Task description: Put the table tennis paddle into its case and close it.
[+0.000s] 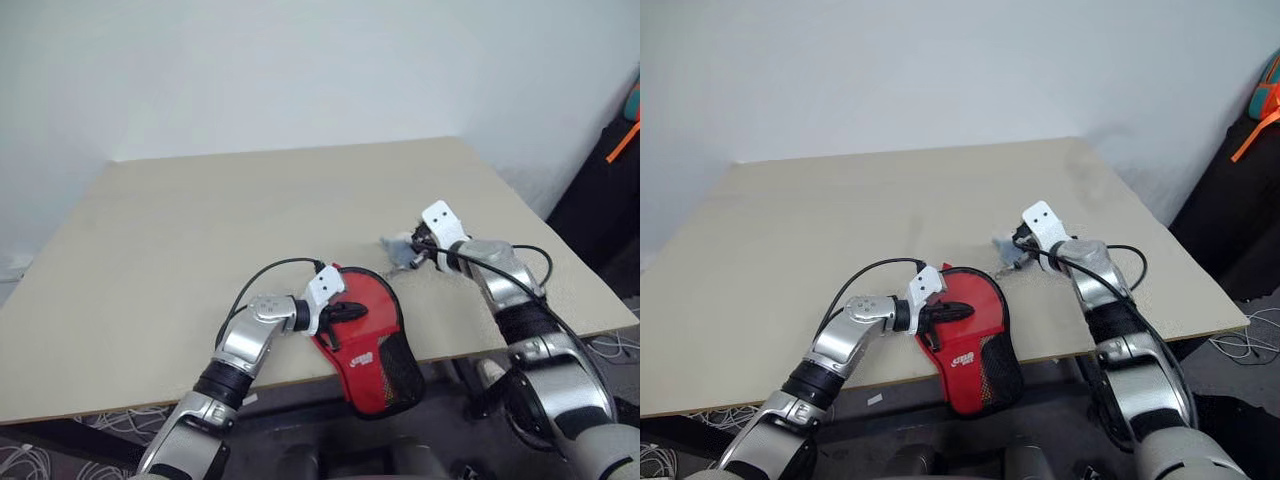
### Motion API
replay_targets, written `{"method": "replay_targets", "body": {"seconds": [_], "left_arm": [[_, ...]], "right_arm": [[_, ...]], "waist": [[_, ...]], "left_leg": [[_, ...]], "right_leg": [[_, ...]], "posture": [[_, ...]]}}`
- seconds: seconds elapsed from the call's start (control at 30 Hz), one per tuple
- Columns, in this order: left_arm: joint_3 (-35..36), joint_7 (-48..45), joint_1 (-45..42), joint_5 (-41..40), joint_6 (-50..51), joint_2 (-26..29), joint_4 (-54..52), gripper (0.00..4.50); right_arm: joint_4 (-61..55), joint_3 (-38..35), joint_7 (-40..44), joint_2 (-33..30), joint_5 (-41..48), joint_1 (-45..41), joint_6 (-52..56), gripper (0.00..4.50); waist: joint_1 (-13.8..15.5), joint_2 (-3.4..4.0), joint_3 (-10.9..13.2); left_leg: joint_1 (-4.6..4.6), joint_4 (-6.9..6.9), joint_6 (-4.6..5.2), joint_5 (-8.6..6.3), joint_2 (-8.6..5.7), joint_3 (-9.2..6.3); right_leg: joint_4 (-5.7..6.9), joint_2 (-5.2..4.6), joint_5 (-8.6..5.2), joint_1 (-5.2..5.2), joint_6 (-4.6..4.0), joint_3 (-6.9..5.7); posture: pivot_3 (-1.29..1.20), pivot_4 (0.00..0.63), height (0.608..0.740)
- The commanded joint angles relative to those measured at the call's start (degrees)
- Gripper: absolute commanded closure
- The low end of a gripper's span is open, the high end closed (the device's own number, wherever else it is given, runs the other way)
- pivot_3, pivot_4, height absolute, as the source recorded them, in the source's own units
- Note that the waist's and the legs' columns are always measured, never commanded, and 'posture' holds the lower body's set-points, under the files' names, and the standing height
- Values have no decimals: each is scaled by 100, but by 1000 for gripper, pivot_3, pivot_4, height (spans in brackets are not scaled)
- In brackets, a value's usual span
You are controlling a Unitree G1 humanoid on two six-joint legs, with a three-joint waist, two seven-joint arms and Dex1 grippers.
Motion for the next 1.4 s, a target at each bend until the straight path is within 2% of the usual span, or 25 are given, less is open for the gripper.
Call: {"method": "replay_targets", "body": {"seconds": [0.03,0.3,0.5,0.63,1.13,1.4], "left_arm": [[-243,-88,190,217,188,46,334,4500],[-358,-162,205,304,77,98,340,4500],[-359,-179,138,285,132,23,413,4500],[-342,-206,41,290,123,-11,531,4500],[-414,-353,28,330,55,64,539,4500],[-416,-395,25,338,54,150,537,4500]], "right_arm": [[-1269,-171,308,-533,135,308,483,4441],[-3292,-383,1222,-1795,843,1496,1259,4441],[-4246,-599,1662,-2402,1420,2080,1372,4441],[-4993,-886,2205,-2978,1958,2803,1316,4441],[-5690,-1614,2713,-3924,2742,4617,853,4441],[-5807,-2337,3504,-4417,2910,5606,260,4441]], "waist": [[13,0,0],[140,-3,1],[160,-11,4],[186,-20,8],[303,-53,21],[289,-67,24]], "left_leg": [[0,2,0,0,0,2],[-2,19,9,-8,2,12],[-3,25,11,-11,2,11],[-7,30,15,-17,0,9],[-10,81,9,-80,7,16],[-4,86,6,-86,12,19]], "right_leg": [[0,0,0,-1,0,1],[-2,-2,-14,1,-11,4],[-6,-6,-17,2,-9,0],[-10,-10,-21,1,-4,-3],[-16,-17,-39,3,10,-7],[-16,-20,-41,5,11,-7]], "posture": [[0,0,740],[0,0,740],[0,0,740],[0,0,740],[0,0,740],[0,0,740]]}}
